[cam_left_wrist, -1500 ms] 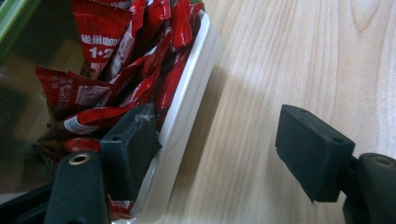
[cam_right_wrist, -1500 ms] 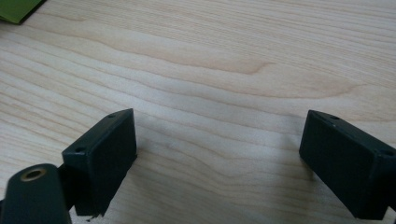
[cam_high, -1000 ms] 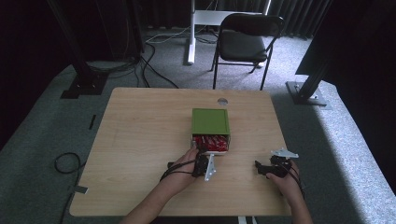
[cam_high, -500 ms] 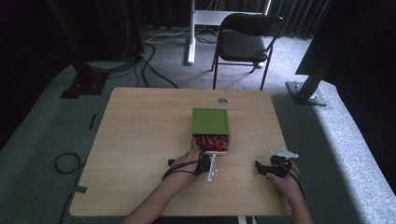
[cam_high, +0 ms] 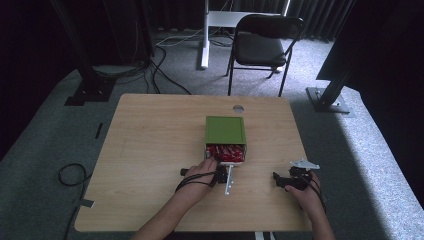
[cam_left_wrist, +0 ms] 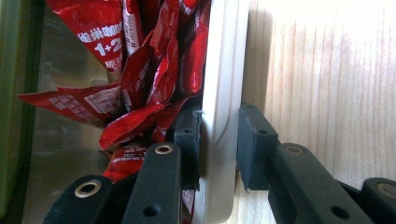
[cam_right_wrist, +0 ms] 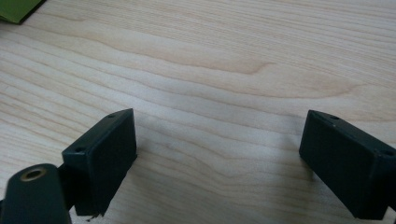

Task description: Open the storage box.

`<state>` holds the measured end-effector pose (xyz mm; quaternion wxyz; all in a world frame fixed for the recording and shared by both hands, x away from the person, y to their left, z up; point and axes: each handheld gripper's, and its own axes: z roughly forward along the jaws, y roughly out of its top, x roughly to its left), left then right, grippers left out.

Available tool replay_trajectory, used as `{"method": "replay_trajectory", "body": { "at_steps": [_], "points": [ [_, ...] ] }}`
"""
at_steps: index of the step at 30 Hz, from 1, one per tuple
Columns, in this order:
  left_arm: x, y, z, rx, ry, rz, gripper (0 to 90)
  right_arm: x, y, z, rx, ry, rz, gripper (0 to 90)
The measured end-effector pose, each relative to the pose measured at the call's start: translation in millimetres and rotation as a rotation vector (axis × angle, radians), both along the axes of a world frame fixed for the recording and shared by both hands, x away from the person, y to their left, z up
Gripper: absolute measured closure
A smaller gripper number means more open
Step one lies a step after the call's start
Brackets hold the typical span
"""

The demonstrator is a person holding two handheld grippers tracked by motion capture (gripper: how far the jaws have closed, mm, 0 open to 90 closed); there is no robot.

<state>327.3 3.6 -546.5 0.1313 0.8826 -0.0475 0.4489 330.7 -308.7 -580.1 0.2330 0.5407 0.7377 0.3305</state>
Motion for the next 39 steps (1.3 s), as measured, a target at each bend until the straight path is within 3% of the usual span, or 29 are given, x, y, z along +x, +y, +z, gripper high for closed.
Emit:
{"method": "replay_trajectory", "body": {
  "at_steps": [1, 15, 24, 39],
  "points": [
    [0.2, -0.7, 1.5, 0.015, 0.007, 0.003, 73.6, 0.0, 0.0, 0.0, 0.0, 0.0, 0.0, 10.4],
    [-2.9, -2.7, 2.1, 0.018, 0.012, 0.01, 74.0, 0.0, 0.0, 0.0, 0.0, 0.0, 0.0, 10.4],
    [-9.1, -2.5, 6.1, 0.039, 0.044, 0.005, 74.5, 0.0, 0.0, 0.0, 0.0, 0.0, 0.0, 10.4],
    [-25.5, -2.5, 5.1, 0.027, 0.049, 0.011, 74.4, 0.0, 0.0, 0.0, 0.0, 0.0, 0.0, 10.4]
  ]
}}
